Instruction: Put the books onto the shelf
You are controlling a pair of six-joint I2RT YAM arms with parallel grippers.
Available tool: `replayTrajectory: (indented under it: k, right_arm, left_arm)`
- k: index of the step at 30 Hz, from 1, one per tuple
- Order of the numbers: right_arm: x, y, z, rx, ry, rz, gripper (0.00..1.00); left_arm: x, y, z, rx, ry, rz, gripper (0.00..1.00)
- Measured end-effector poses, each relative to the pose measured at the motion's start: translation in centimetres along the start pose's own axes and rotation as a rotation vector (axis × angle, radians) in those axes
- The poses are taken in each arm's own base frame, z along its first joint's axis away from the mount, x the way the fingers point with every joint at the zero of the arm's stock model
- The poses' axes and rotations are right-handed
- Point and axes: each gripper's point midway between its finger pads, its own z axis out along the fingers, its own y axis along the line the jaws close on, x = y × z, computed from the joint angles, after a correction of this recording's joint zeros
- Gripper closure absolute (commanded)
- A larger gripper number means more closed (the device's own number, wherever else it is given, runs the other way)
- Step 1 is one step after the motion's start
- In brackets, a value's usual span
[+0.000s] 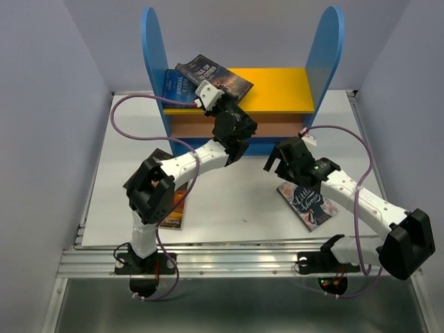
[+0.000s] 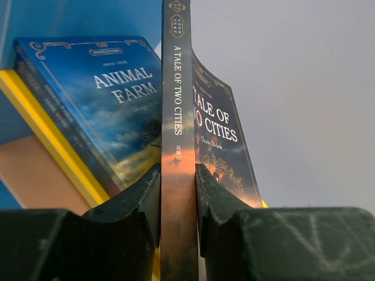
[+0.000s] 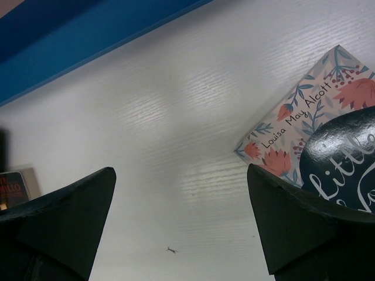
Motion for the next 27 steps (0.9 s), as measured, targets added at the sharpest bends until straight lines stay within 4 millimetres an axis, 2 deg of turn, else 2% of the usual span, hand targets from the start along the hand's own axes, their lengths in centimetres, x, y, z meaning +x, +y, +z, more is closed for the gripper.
replayTrajectory:
  k: [3, 4, 5, 8, 10, 12, 21, 27]
  right_arm:
    - [0.1, 0.1, 0.0, -0.004, 0.004, -0.002, 0.0]
    - [0.1, 0.1, 0.0, -0.006, 0.007, -0.003, 0.0]
    - [0.2, 0.1, -0.1, -0.008, 0.01, -0.006, 0.0]
    - [0.4, 0.2, -0.1, -0.019, 0.023, -0.019, 0.0]
    - [0.5, 0.3, -0.2, -0.024, 0.029, -0.028, 0.0]
    - [0.5, 0.3, -0.2, -0.029, 0.031, -0.034, 0.0]
    - [0.9, 0.8, -0.6, -0.067, 0.061, -0.073, 0.0]
    - [-0.3, 2.8, -1.7, -0.148, 0.053, -0.139, 0.0]
  left_arm:
    - [-0.7, 0.8, 0.0, -0.002, 0.0, -0.005, 1.0]
    - [-0.9, 0.9, 0.0, -0.002, 0.0, -0.007, 0.93]
    - [-1.1, 1.1, 0.0, -0.002, 0.0, -0.005, 0.71]
    - [-2.1, 1.9, 0.0, -0.006, 0.001, -0.01, 0.3]
    - [-2.6, 2.4, 0.0, -0.009, 0.001, -0.006, 0.12]
    - [-3.0, 2.9, 0.0, -0.019, 0.0, -0.006, 0.02]
    - [-3.9, 2.9, 0.0, -0.01, -0.001, 0.031, 0.01]
    - [-4.2, 2.7, -0.9, 0.01, 0.014, 0.152, 0.01]
